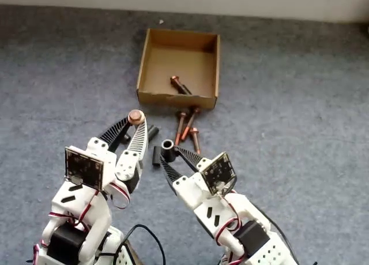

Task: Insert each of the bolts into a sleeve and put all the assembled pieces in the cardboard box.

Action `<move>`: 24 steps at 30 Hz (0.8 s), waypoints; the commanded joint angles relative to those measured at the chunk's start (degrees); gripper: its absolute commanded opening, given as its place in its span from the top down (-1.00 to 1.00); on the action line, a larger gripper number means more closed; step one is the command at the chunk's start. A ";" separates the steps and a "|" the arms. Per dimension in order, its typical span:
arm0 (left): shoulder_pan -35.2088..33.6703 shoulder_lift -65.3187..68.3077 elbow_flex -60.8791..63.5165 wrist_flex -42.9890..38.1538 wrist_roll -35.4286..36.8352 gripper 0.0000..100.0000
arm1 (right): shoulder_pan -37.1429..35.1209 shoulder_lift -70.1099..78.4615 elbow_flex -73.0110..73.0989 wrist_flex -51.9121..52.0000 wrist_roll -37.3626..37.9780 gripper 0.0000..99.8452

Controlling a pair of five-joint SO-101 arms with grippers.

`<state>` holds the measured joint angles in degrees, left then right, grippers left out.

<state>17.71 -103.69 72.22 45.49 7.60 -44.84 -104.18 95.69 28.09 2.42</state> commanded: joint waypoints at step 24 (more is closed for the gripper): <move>6.90 -0.40 -7.08 -1.23 0.70 0.99 | -3.38 -1.01 5.67 -2.33 0.44 0.99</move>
<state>23.60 -103.78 68.35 45.49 7.60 -49.32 -104.18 95.69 27.38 2.59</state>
